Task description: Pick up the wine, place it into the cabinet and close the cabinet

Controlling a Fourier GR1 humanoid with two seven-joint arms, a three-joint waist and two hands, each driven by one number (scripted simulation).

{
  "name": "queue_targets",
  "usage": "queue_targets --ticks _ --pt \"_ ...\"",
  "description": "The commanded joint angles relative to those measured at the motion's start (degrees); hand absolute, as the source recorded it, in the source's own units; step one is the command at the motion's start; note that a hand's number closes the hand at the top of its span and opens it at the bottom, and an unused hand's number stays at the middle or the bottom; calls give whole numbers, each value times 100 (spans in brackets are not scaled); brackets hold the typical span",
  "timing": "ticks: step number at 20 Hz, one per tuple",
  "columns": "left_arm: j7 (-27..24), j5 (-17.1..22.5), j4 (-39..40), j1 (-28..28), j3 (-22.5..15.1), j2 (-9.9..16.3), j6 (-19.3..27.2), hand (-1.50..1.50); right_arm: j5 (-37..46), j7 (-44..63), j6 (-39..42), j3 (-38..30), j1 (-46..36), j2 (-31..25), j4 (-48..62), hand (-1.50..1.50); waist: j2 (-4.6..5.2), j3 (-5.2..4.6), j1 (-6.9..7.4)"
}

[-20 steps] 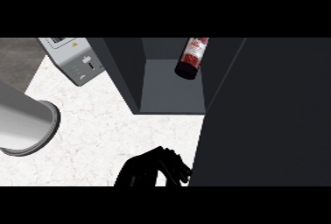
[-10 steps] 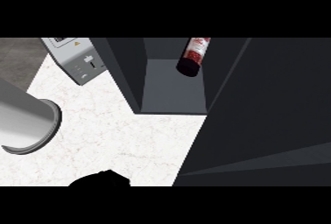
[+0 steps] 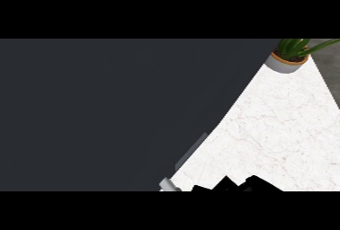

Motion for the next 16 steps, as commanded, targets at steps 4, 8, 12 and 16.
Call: queue_targets --ticks 4,8,12,16 --pt "-218 971 266 664 1431 670 -1213 150 556 -11 -805 1218 -1166 220 861 150 -26 -15 -13" --pt "-165 1373 396 926 2078 1073 -1940 150 572 -840 -1311 1386 -1660 223 2121 150 0 -13 100" --pt "-292 1453 854 1080 2347 1148 -2604 150 552 -1397 -1632 1127 -2369 224 3357 150 33 -17 159" --pt "-147 1774 732 992 2631 1196 -2711 150 337 -1916 -1878 905 -3084 225 4656 150 51 -12 184"
